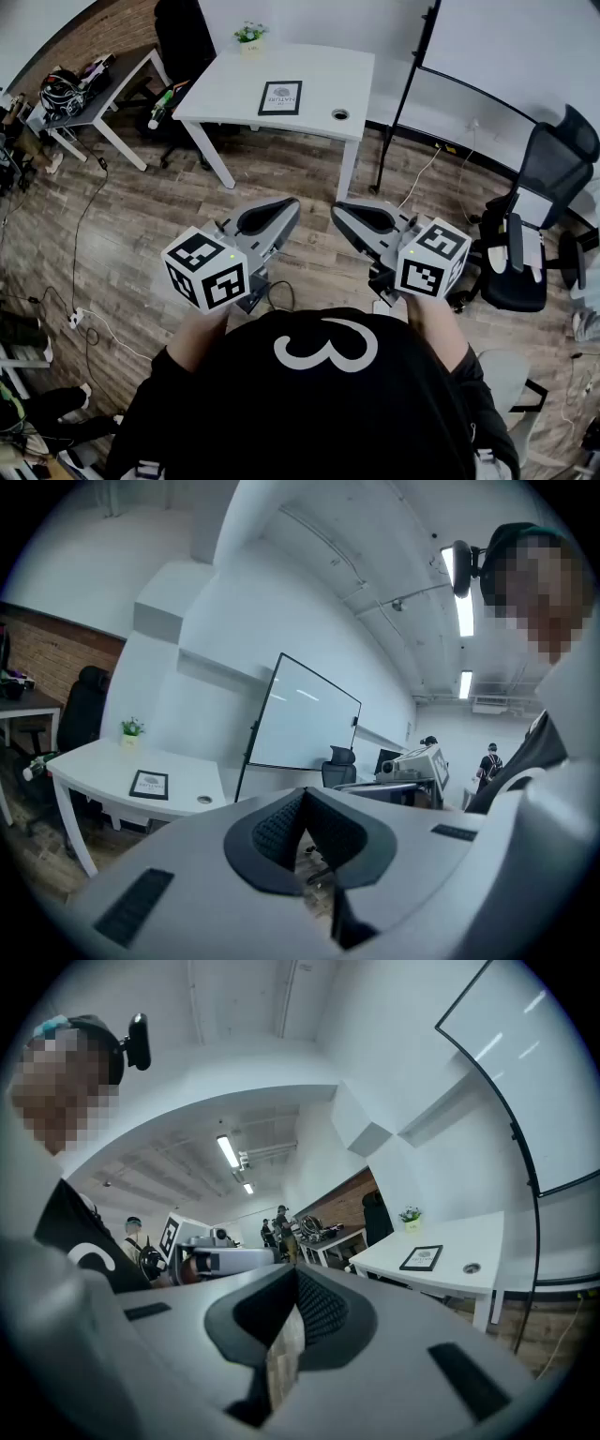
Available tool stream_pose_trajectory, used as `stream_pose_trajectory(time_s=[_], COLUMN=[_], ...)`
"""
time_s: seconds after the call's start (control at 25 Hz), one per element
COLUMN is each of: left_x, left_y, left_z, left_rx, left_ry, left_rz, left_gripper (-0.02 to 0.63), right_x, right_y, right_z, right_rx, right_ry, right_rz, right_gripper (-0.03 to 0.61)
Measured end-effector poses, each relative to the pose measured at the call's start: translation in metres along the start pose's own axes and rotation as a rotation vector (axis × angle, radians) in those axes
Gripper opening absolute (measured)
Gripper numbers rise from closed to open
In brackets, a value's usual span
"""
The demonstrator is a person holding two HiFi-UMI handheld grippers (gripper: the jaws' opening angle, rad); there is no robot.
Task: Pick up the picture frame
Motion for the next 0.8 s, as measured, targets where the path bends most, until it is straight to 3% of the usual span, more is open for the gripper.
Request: stream_pose_trajectory(time_s=[0.36,0.8], left_x=[0.021,0.017], left_y=[-0.026,-0.027], left_z=[-0.001,0.014], left_rx=[-0.02,-0.049], left_ry=[-0.03,-0.011], left_rz=[0.018,-0.009], left_gripper=[0.015,0.015], right_x=[0.008,0.019], right_y=[0.026,0.027], right_z=[0.001,0.012], right_rx=[0.005,0.038], right_ry=[0.001,-0.041], right_rz=[0.01,-0.017], right_gripper=[0.023,0.025])
Point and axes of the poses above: the fingertips, and each gripper's own axes: y backward along the fingers, x to its right, z out of its underside, the point moved 10 cm from there along y, backward along the fingers, and after that the axes turned 7 degrees about -z, right-handed, at the moved point
